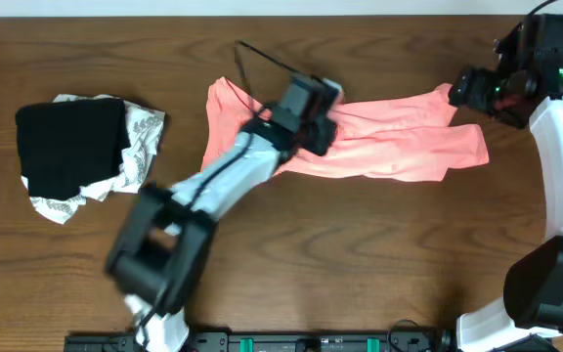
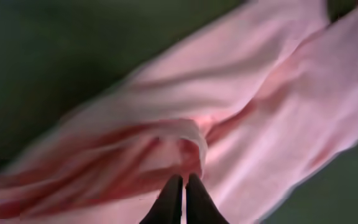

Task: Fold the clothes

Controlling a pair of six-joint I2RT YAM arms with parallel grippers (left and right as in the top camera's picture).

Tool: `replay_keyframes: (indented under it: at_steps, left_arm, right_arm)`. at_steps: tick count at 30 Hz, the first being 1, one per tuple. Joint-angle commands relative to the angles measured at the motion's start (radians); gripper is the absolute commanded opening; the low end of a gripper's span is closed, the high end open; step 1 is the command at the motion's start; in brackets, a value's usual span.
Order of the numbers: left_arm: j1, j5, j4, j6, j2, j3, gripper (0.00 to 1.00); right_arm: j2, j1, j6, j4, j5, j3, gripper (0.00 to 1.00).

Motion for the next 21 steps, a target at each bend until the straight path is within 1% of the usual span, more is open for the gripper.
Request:
replay_keyframes:
  at_steps: [1, 5, 6, 7, 8, 9, 10, 11, 12, 16, 21]
  left_arm:
    - [0.026, 0.008, -0.052, 0.006, -0.140, 0.032, 0.06]
    - [0.036, -0.042, -0.138, 0.018, -0.225, 0.032, 0.06]
    - [0.036, -0.050, -0.149, 0.028, -0.235, 0.032, 0.06]
    - [0.035, -0.049, -0.152, 0.037, -0.237, 0.032, 0.06]
    - [0.035, -0.049, -0.152, 0.037, -0.236, 0.032, 0.06]
    - [0.035, -0.049, -0.151, 0.037, -0.227, 0.031, 0.07]
    - [0.035, -0.049, -0.148, 0.036, -0.216, 0.031, 0.14]
    - [0.032, -0.046, -0.143, 0.035, -0.196, 0.031, 0.22]
    - [0.029, -0.045, -0.135, 0.032, -0.176, 0.031, 0.27]
    - [0.002, -0.042, -0.066, 0.024, -0.069, 0.031, 0.39]
    - [-0.031, -0.042, 0.032, 0.020, 0.065, 0.031, 0.48]
  right_arm:
    - [0.016, -0.008, -0.001, 0.020, 0.018, 0.000, 0.84]
    - [0.080, -0.008, -0.001, 0.048, 0.015, 0.000, 0.77]
    - [0.098, -0.008, -0.001, 0.048, -0.003, 0.000, 0.74]
    - [0.114, -0.008, -0.002, 0.047, -0.029, 0.000, 0.73]
    - [0.127, -0.008, -0.002, 0.046, -0.055, 0.000, 0.74]
    - [0.140, -0.008, -0.002, 0.046, -0.079, 0.000, 0.80]
    - [0.150, -0.008, -0.002, 0.048, -0.097, 0.000, 0.86]
    - [0.157, -0.007, -0.001, 0.051, -0.106, 0.000, 0.89]
    - [0.160, -0.008, -0.001, 0.053, -0.118, 0.000, 0.91]
    - [0.155, -0.008, -0.001, 0.054, -0.117, 0.001, 0.93]
    - [0.144, -0.010, 0.006, 0.013, -0.114, 0.001, 0.92]
